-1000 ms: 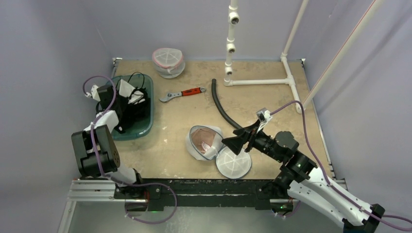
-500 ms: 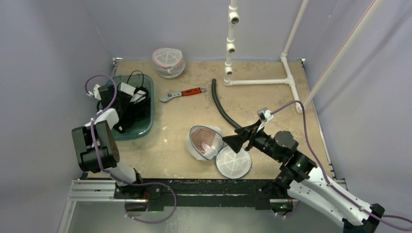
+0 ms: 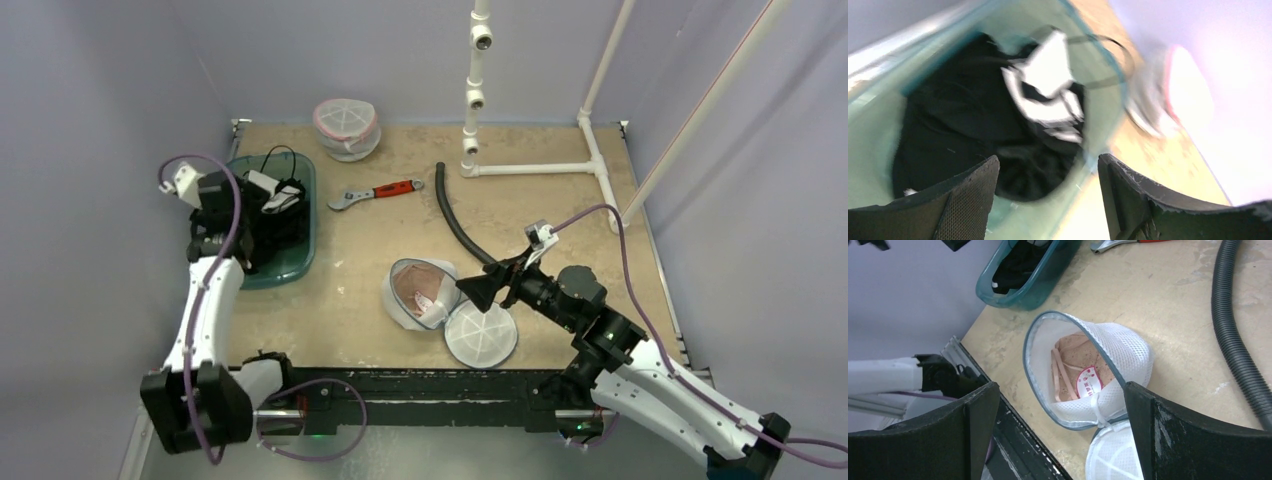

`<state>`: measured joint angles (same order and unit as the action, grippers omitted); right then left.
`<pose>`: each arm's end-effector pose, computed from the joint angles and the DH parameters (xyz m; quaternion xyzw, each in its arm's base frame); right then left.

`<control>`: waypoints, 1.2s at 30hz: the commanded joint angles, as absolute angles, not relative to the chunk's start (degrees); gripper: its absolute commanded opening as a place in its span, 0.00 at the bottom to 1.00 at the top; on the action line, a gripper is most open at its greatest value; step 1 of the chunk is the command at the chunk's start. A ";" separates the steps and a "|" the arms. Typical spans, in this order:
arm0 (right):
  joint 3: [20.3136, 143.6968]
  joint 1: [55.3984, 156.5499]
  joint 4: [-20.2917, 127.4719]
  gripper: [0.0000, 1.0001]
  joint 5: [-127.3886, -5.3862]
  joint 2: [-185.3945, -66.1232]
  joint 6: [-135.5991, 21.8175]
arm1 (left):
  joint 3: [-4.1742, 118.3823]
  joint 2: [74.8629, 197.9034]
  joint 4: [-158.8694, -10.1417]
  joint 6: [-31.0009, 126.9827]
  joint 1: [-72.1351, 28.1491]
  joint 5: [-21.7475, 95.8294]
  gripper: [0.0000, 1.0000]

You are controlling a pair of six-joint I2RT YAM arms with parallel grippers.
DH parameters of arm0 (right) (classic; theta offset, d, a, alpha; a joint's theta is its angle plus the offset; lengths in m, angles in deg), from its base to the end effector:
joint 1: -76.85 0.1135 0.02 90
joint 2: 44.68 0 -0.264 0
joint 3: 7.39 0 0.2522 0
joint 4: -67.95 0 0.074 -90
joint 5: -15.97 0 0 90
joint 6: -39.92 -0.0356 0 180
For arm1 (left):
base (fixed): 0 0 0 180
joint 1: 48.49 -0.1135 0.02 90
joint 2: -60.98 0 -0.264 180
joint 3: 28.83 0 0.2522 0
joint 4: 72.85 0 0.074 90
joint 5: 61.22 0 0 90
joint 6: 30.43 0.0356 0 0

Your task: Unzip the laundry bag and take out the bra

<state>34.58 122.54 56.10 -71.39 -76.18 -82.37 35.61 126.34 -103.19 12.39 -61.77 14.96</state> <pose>0.1053 0.1102 0.2946 -0.0994 0.7086 0.4522 0.5324 0.2461 0.0668 0.2931 -0.4866 0.7178 -0.0417 0.4963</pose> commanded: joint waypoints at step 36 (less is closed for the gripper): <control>34.20 123.84 64.47 0.47 -79.86 -107.08 -83.08 | 24.16 125.48 -110.61 14.47 7.89 -1.04 0.57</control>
